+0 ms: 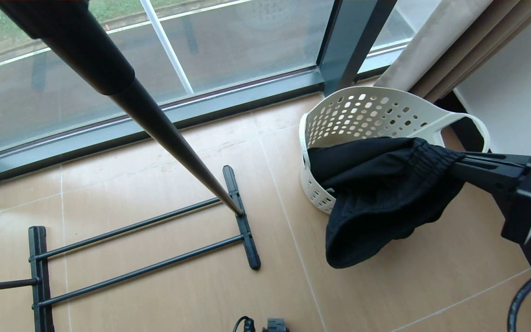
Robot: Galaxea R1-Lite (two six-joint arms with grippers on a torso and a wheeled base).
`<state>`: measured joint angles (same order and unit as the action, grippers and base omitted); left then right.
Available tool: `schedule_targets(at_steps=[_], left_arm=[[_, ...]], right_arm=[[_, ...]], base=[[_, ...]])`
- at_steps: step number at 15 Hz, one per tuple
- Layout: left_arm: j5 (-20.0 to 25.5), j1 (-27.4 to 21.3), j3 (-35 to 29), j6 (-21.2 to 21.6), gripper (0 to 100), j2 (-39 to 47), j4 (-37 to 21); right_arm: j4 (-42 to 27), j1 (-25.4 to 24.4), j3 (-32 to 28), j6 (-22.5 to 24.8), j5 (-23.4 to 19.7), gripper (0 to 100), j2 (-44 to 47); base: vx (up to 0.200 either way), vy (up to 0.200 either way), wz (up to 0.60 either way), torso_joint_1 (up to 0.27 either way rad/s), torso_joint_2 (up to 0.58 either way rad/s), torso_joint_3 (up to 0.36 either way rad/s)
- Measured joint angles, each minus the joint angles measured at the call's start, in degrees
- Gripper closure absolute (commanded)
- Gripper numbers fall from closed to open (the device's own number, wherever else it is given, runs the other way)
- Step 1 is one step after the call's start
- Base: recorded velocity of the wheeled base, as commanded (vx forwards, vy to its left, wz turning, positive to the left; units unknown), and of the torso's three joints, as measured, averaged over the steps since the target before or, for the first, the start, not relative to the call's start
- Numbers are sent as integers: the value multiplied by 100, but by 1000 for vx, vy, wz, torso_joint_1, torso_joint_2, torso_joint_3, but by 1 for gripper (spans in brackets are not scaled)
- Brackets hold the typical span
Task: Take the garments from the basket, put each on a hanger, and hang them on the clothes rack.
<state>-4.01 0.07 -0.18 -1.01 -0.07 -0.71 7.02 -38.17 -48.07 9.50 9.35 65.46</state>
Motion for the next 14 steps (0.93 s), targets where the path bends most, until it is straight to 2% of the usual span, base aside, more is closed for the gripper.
schedule_targets(at_steps=[3, 11, 14], left_arm=[[5, 0, -9, -7, 0, 0, -11], [18, 0, -9, 1, 0, 0, -18], [18, 0, -9, 6, 0, 0, -20]], right_arm=[[6, -46, 330, -4, -148, 100, -422], [179, -28, 419, -15, -161, 100, -610], [179, -28, 468, -11, -158, 100, -610]], base=[[0, 0, 0, 2, -1, 137], [0, 0, 0, 4, -4, 188], [0, 0, 0, 121, -326, 4]])
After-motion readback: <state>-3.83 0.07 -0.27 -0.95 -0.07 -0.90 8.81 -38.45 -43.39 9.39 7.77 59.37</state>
